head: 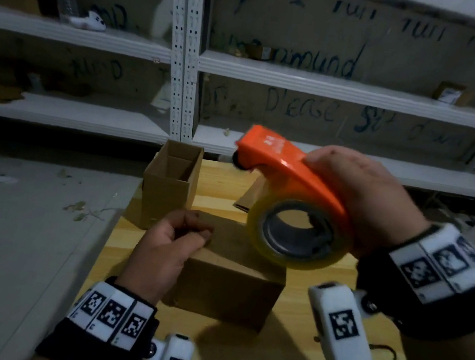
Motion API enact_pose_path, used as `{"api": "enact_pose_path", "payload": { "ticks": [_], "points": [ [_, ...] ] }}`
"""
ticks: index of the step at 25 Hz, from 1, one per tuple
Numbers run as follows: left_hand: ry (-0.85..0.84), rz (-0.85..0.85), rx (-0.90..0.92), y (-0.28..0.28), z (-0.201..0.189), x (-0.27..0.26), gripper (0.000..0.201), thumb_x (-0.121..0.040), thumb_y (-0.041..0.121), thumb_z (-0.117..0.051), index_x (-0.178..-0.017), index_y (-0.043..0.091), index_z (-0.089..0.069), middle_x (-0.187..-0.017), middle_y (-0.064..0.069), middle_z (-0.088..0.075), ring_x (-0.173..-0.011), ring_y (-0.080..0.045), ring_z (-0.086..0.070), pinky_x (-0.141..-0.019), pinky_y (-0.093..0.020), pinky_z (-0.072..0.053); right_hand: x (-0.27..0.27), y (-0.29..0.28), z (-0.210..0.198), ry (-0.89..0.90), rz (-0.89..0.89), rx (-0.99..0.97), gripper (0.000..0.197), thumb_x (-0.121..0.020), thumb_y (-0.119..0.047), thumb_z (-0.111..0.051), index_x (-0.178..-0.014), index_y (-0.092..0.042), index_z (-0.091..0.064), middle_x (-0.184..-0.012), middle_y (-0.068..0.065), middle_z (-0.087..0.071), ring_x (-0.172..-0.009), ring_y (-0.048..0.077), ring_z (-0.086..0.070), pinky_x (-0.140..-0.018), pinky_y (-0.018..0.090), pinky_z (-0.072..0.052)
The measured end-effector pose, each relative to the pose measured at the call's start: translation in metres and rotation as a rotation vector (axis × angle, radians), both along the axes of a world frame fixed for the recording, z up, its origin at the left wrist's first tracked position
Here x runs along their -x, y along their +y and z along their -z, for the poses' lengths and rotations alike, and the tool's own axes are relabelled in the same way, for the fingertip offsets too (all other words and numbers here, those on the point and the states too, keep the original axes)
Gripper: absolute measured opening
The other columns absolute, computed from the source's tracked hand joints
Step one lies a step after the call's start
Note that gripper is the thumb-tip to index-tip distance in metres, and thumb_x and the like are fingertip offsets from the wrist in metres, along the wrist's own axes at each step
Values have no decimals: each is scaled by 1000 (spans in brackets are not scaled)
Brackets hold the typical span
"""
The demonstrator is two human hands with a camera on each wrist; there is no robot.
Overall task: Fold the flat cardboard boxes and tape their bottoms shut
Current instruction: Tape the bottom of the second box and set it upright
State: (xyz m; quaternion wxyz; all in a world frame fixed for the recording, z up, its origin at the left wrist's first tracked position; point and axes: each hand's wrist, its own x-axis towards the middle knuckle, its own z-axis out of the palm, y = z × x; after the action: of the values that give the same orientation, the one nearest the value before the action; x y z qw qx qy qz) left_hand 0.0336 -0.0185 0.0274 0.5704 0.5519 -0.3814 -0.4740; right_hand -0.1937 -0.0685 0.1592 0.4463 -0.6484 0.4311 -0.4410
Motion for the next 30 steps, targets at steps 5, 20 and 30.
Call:
{"api": "enact_pose_path", "payload": {
  "ticks": [5,20,30],
  "points": [
    [3,13,-51,8,-10,-4,11,-94,23,-72,-100,30,-77,-99,-4,-81,-80,-14,-78,-64,-28,-59,-28,-18,11,267,-2,-34,23,-89,-38,-75,-88,-15,-73,-90,21,-76,-74,30,-71,-73,44,-59],
    [69,-11,136,18,-56,-14,27,-98,16,-64,-125,20,-62,-92,-6,-84,-84,-5,-76,-84,-38,-46,-36,-20,7,374,0,29,28,-89,-36,-75,-92,-9,-72,-92,21,-77,-88,42,-74,-78,50,-62],
    [46,-178,176,3,-40,-21,23,-87,-6,-69,-99,12,-60,-84,-19,-78,-79,-27,-78,-89,-52,-59,-38,-25,7,366,-112,-21,18,-94,-30,-72,-88,-13,-74,-73,-3,-77,-65,14,-71,-62,29,-56]
  ]
}}
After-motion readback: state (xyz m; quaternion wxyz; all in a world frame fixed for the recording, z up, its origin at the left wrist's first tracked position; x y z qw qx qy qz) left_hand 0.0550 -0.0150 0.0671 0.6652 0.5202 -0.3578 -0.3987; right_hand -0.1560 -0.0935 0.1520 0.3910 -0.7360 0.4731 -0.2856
